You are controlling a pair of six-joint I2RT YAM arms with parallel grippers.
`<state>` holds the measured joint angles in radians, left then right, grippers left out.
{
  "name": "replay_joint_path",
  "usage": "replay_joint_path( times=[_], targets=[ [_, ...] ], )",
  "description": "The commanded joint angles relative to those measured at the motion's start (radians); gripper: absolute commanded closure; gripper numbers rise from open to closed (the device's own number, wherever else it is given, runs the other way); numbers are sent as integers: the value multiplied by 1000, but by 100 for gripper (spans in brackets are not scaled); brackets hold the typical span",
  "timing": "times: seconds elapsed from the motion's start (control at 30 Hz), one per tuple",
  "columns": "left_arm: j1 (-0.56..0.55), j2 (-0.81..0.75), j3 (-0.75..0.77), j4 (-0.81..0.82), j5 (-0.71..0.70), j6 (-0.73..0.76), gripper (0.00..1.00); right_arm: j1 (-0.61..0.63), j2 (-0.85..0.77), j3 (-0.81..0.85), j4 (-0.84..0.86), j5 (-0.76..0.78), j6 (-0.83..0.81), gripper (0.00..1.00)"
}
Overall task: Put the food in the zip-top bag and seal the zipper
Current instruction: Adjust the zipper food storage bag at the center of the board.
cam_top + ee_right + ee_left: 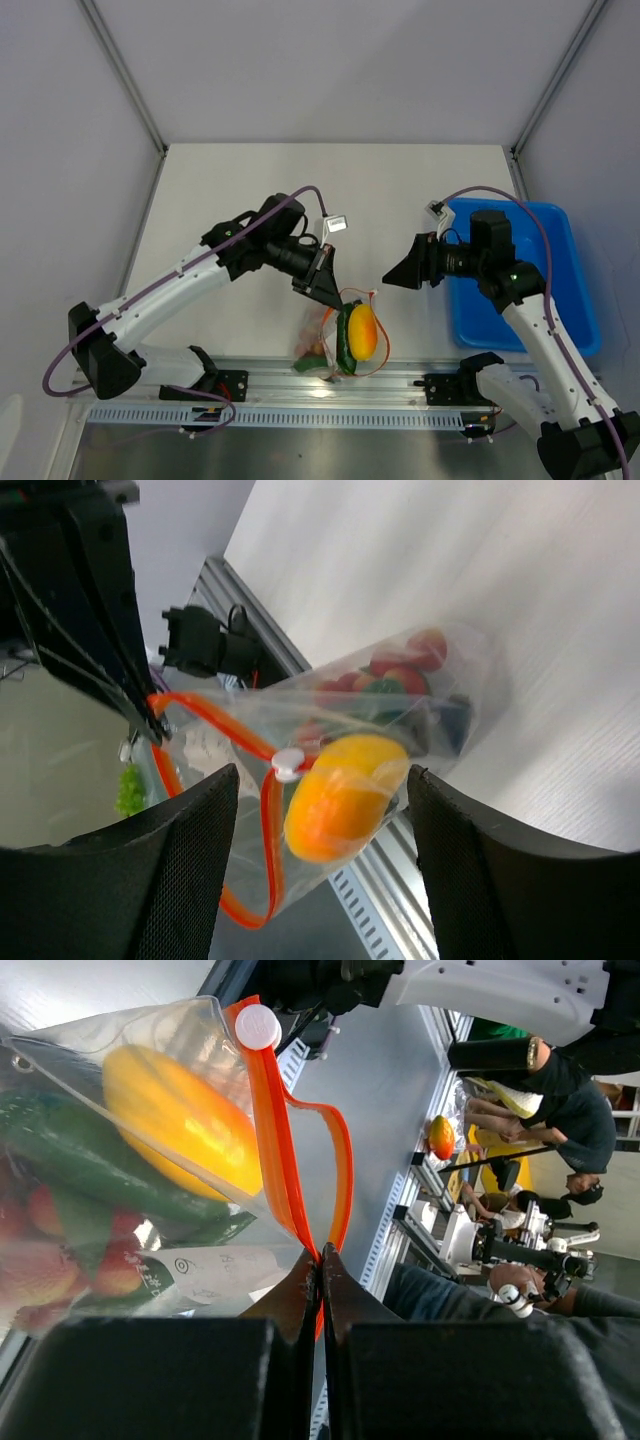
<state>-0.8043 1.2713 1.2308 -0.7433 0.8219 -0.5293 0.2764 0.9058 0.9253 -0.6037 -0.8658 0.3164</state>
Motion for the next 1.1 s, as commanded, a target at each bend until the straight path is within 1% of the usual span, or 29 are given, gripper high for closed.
replay_joint_path(
  times=[0.0,0.07,0.23,0.27,0.3,0.33,0.37,0.4,0.47,0.5,0.57,0.6,0.67,0.7,0.77,0.8,0.83,0.87,0.9,1.07],
  targets=[
    [8,-3,10,13,34,61,99,0,-67,-66,44,-64,-8,30],
    [8,-24,-5,38,14,75,99,3,-106,-112,67,-76,-4,32],
    [10,-73,-79,68,-12,68,99,32,-174,-152,99,-81,12,40],
    [10,-75,-83,74,-13,66,100,50,-183,-149,93,-58,54,46],
    [10,-75,-88,79,-18,66,99,58,-182,-143,79,24,85,54],
    [8,-79,-102,82,-30,65,99,72,-157,-132,55,69,120,61],
    [8,-82,-106,91,-35,63,99,76,-144,-119,26,106,210,55],
    [8,-89,-116,102,-40,60,99,83,-131,-94,-14,146,249,49],
    [7,-108,-149,123,-58,48,99,107,-117,-83,-27,181,326,34],
    [8,-113,-169,146,-64,48,99,150,-113,-56,-43,253,382,22],
    [8,-130,-194,169,-78,40,100,203,-114,-33,-45,339,446,12],
    [8,-132,-206,191,-87,38,99,251,-107,-25,-39,400,511,11],
    [7,-130,-208,196,-95,40,100,285,-73,1,-60,471,571,11],
    [8,-130,-208,202,-101,38,99,303,-23,16,-82,487,596,11],
    [7,-119,-194,203,-99,43,99,340,17,50,-129,557,674,13],
    [5,-115,-188,202,-98,49,99,386,31,59,-131,576,697,13],
    [5,-110,-182,193,-96,61,99,405,48,72,-137,602,734,13],
    [5,-107,-171,188,-98,68,99,417,56,78,-155,629,753,16],
    [4,-104,-162,185,-96,74,99,426,61,84,-178,689,771,17],
    [-3,-113,-154,197,-99,92,99,437,84,105,-267,798,892,24]
  ],
)
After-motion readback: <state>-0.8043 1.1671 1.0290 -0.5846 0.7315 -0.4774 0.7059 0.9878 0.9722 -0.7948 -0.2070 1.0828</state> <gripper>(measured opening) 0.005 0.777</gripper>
